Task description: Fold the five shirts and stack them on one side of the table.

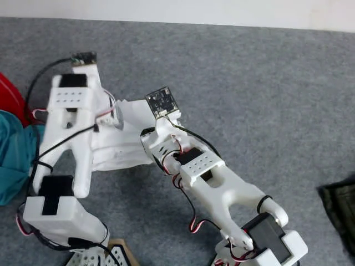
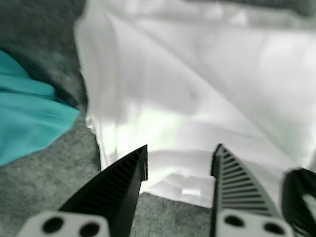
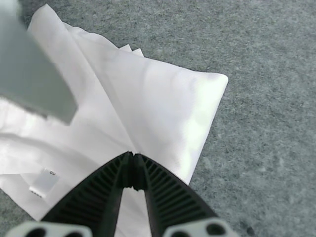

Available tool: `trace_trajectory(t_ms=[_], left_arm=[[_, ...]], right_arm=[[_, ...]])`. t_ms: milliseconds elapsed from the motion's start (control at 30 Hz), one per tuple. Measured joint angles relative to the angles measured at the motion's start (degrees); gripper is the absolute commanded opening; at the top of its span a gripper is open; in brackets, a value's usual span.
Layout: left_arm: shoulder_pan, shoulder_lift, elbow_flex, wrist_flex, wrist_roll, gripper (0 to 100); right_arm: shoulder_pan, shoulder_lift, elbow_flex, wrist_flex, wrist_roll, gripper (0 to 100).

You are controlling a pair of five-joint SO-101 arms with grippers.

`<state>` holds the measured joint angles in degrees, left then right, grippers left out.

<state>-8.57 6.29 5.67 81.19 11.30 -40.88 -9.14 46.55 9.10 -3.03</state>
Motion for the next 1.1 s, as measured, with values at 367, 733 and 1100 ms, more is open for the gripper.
trace_trajectory(t_ms=[367,733,1100], left_arm=[[-8.35,1.32,20.48,-13.71,-6.24,16],[-9.76,-3.08,25.67,-15.56,-6.59,16],[-7.65,-13.01,29.01,-17.58,-6.59,17]], right_arm=[[0.0,0.0,0.0,0.0,0.0,0.8],[0.0,1.76,0.0,-2.64,0.0,12.0],[0.26,20.66,-21.54,12.22,-7.38,22.8]])
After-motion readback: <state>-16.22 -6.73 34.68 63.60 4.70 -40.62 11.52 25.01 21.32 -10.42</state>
